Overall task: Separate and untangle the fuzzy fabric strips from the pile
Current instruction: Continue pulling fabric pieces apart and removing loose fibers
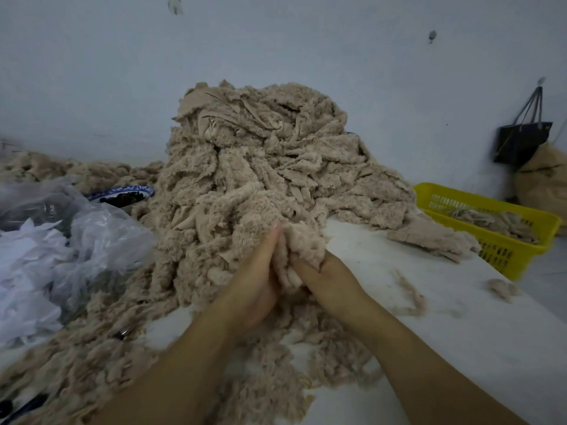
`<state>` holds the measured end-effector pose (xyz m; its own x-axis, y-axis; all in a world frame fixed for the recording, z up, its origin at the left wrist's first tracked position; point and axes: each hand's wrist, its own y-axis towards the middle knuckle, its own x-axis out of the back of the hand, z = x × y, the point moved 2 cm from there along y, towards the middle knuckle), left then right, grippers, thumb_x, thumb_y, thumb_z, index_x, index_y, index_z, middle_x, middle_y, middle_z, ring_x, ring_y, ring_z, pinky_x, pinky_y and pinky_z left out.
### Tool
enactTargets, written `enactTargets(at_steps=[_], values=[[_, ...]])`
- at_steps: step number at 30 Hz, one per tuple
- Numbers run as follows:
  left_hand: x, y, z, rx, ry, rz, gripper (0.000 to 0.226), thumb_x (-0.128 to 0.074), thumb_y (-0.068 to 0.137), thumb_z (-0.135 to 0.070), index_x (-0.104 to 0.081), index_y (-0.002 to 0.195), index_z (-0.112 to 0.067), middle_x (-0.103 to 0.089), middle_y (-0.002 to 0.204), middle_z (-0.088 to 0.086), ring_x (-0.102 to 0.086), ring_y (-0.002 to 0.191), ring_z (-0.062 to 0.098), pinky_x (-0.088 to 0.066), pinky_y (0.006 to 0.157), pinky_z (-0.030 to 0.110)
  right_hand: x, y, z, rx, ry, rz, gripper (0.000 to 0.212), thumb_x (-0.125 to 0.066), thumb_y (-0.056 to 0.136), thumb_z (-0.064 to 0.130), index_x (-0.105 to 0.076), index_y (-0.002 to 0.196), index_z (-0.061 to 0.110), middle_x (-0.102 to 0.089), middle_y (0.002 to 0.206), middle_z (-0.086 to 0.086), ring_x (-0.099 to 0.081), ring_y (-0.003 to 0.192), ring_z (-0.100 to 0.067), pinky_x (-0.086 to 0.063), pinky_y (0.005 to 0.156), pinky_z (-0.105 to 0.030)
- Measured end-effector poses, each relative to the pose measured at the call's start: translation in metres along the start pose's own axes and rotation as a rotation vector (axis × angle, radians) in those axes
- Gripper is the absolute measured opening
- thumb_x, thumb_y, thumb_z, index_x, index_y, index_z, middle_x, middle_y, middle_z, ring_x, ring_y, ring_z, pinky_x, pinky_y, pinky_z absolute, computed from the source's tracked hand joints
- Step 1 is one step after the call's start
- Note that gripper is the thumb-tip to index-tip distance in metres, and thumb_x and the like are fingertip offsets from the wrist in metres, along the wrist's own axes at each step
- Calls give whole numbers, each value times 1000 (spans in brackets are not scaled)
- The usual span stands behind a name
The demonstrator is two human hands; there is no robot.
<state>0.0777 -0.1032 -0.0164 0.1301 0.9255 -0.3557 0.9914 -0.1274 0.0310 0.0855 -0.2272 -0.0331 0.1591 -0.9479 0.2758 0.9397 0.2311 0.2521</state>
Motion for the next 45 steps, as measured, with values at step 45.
enactTargets(at_steps=[45], values=[[22,5,3,-114,189,-235,22,-62,95,-37,-67,109,-21,-75,106,4,-73,93,13,-60,77,32,10,5,-9,-50,-5,60,29,-57,95,44,-55,71,28,-52,62,16,-48,59,-3,-39,62,-22]])
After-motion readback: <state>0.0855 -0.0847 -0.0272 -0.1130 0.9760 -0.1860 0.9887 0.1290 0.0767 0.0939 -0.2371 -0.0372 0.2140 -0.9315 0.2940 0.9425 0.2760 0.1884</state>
